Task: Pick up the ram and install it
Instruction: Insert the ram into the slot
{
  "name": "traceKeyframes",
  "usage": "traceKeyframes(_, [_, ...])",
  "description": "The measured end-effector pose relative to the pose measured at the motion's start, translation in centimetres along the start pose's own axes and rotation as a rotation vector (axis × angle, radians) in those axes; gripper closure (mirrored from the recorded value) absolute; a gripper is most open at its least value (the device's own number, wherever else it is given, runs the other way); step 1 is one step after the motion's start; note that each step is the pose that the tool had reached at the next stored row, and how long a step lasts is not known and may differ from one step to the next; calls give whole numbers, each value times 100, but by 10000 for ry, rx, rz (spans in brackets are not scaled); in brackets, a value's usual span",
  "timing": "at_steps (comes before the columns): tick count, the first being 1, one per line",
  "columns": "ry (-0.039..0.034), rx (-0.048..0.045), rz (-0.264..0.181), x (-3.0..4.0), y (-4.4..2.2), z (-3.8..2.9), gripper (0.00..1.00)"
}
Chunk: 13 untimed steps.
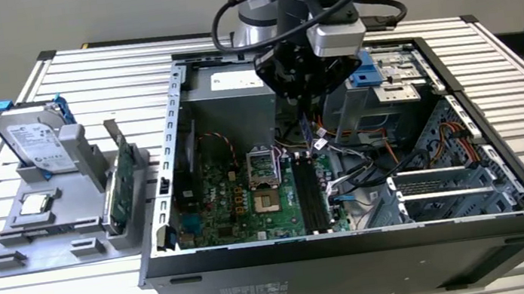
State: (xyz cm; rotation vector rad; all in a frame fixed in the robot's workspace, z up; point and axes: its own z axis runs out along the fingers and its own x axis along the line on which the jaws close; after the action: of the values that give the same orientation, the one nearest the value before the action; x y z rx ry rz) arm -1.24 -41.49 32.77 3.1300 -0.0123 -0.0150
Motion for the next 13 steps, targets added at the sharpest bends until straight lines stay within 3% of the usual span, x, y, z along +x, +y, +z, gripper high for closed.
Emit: traceKeyframes(13, [0,1,0,0,0,28,100])
